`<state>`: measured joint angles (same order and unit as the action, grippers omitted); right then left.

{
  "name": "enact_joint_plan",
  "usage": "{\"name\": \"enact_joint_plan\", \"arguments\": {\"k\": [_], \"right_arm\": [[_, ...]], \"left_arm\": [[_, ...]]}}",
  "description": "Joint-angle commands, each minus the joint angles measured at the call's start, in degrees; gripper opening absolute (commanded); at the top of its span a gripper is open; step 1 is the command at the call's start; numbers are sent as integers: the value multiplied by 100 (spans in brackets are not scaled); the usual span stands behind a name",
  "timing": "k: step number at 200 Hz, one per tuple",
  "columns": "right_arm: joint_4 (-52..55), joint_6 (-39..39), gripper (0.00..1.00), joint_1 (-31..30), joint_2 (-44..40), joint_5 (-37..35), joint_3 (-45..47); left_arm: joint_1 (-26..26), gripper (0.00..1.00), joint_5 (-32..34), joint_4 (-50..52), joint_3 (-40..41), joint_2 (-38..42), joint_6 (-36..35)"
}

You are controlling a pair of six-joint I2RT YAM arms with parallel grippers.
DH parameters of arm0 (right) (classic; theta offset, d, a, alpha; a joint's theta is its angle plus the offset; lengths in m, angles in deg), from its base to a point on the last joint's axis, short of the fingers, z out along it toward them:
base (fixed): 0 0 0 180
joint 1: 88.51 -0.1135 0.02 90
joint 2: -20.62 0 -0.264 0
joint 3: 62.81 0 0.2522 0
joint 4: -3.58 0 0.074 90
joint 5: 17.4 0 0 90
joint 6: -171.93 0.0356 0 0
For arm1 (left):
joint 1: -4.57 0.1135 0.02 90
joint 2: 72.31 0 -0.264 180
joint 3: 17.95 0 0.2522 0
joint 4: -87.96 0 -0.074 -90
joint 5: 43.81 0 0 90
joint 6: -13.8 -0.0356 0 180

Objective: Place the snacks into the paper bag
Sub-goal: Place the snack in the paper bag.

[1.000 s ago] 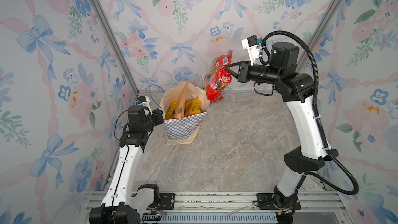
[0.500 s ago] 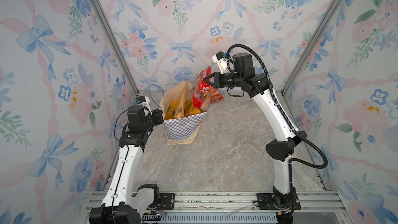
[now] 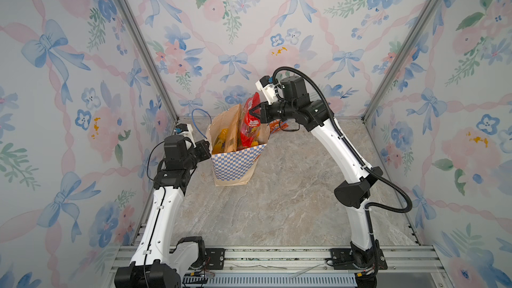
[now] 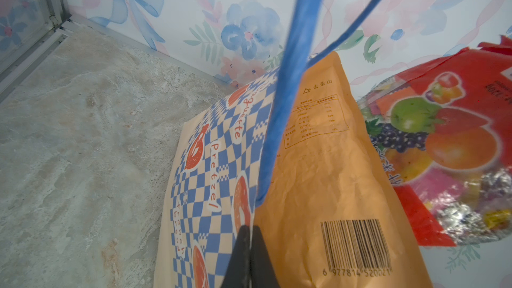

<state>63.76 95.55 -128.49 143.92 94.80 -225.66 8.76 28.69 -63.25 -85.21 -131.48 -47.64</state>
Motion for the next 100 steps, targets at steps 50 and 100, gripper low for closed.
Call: {"name": "enact_joint_plan", "arguments": {"k": [50,100], "right_arm": [[-827,-280,0,-199,630,-287,-203],[-847,-194,0,-417,920,-152,-131]], "left_arm": [[56,0,-35,150,76,93,-87],[56,0,-4,151,76,50,-88]]}}
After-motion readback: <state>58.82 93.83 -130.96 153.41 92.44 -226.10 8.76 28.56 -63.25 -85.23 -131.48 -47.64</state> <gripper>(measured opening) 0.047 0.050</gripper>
